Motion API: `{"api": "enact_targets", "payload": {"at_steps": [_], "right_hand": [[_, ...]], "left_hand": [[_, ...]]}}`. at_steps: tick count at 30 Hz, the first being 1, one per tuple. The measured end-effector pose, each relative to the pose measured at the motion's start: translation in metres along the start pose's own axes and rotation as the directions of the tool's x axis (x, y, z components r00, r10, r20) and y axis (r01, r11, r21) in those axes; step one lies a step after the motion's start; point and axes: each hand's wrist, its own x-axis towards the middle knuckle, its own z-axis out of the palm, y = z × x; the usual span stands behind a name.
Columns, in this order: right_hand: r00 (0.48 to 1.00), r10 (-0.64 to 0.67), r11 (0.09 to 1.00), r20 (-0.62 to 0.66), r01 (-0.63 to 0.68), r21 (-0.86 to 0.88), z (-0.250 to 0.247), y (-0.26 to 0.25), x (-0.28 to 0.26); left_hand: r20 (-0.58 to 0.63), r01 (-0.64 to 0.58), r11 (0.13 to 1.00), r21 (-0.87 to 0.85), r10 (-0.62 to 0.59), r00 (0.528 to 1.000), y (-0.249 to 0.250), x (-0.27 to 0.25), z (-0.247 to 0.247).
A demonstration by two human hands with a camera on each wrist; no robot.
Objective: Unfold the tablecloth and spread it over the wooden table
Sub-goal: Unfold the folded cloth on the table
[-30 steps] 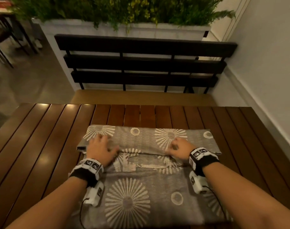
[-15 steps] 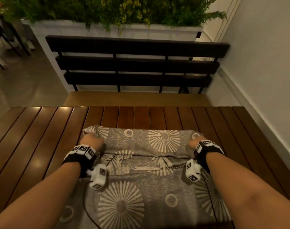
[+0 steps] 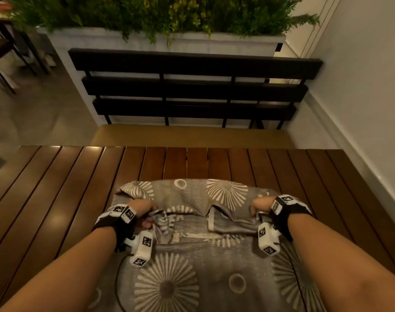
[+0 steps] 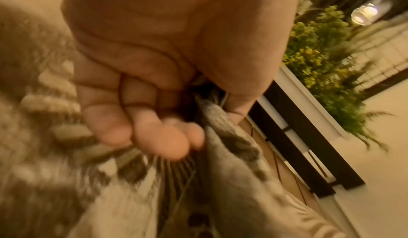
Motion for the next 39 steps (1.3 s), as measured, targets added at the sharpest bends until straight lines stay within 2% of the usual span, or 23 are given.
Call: {"api": "enact_targets", "payload": {"at_steps": [3,4,5,6,7,8,9,11,12,14,15,16,17,19,20,24,26,28,30,32,34,36,39], "right_hand": [[0.992,-0.108,0.949,-0.071,0.124,0.288,-0.017,-0.004,0.001],[0.983,-0.150,0.840,-0.105,0.183,0.511,-0.025,-0.007,0.003],[0.970,-0.212,0.618,-0.119,0.227,0.753,-0.033,-0.011,0.003],[0.943,-0.296,0.316,-0.154,0.248,0.916,-0.039,-0.014,0.007],[0.901,-0.380,0.046,-0.208,0.243,0.969,-0.045,-0.016,0.009],[0.867,-0.427,-0.109,-0.257,0.232,0.966,-0.050,-0.018,0.008],[0.849,-0.441,-0.169,-0.291,0.240,0.956,-0.051,-0.019,0.011],[0.870,-0.415,-0.086,-0.267,0.254,0.963,-0.046,-0.020,0.016],[0.890,-0.387,0.052,-0.239,0.280,0.959,-0.041,-0.020,0.019],[0.922,-0.312,0.470,-0.228,0.358,0.807,-0.026,-0.017,0.028],[0.922,-0.304,0.682,-0.241,0.387,0.621,-0.018,-0.016,0.031],[0.908,-0.333,0.826,-0.253,0.410,0.386,-0.010,-0.013,0.035],[0.895,-0.379,0.896,-0.237,0.419,0.149,-0.003,-0.010,0.038],[0.883,-0.441,0.889,-0.160,0.405,-0.213,0.008,-0.006,0.040],[0.888,-0.443,0.867,-0.126,0.388,-0.312,0.013,-0.007,0.039],[0.922,-0.384,0.811,-0.055,0.308,-0.497,0.028,-0.016,0.038],[0.912,-0.399,0.800,-0.099,0.293,-0.523,0.029,-0.018,0.043],[0.866,-0.458,0.770,-0.199,0.275,-0.575,0.024,-0.024,0.043],[0.770,-0.582,0.684,-0.262,0.289,-0.670,0.021,-0.031,0.040],[0.713,-0.670,0.615,-0.209,0.374,-0.694,0.023,-0.036,0.031],[0.782,-0.618,0.637,-0.084,0.435,-0.636,0.025,-0.033,0.023],[0.859,-0.512,0.652,0.029,0.410,-0.638,0.029,-0.024,0.019],[0.879,-0.473,0.555,0.062,0.352,-0.754,0.044,-0.012,0.019]], "left_hand": [[0.148,-0.009,0.999,-0.040,0.014,0.989,0.015,-0.009,-0.008],[0.180,-0.029,0.982,-0.185,0.063,0.982,0.025,-0.012,-0.012],[0.173,-0.081,0.929,-0.361,0.151,0.973,0.036,-0.015,-0.014],[0.165,-0.153,0.833,-0.532,0.278,0.946,0.047,-0.017,-0.017],[0.135,-0.208,0.714,-0.669,0.392,0.910,0.056,-0.015,-0.020],[0.112,-0.259,0.627,-0.734,0.489,0.865,0.064,-0.021,-0.020],[0.105,-0.313,0.591,-0.743,0.565,0.819,0.070,-0.025,-0.020],[0.129,-0.383,0.627,-0.678,0.615,0.778,0.069,-0.024,-0.016],[0.147,-0.412,0.691,-0.593,0.597,0.789,0.064,-0.019,-0.013],[0.157,-0.483,0.851,-0.206,0.516,0.842,0.050,-0.007,-0.010],[0.139,-0.496,0.867,0.054,0.485,0.863,0.041,-0.001,-0.008],[0.113,-0.499,0.806,0.317,0.490,0.864,0.029,0.011,-0.006],[0.101,-0.473,0.701,0.533,0.503,0.858,0.015,0.022,-0.004],[0.138,-0.419,0.471,0.776,0.522,0.842,-0.009,0.033,0.007],[0.146,-0.402,0.400,0.823,0.536,0.832,-0.019,0.037,0.013],[0.109,-0.339,0.357,0.871,0.531,0.840,-0.019,0.038,0.022],[0.076,-0.329,0.330,0.885,0.594,0.801,-0.010,0.036,0.025],[0.005,-0.311,0.309,0.899,0.702,0.712,-0.003,0.032,0.030],[-0.017,-0.329,0.311,0.892,0.749,0.662,0.000,0.024,0.035],[0.044,-0.350,0.323,0.880,0.677,0.735,-0.002,0.016,0.036],[0.097,-0.320,0.301,0.898,0.573,0.814,-0.009,0.008,0.031],[0.117,-0.263,0.225,0.938,0.510,0.852,-0.017,0.005,0.025],[0.057,-0.156,0.160,0.975,0.497,0.866,-0.028,0.002,0.022]]}}
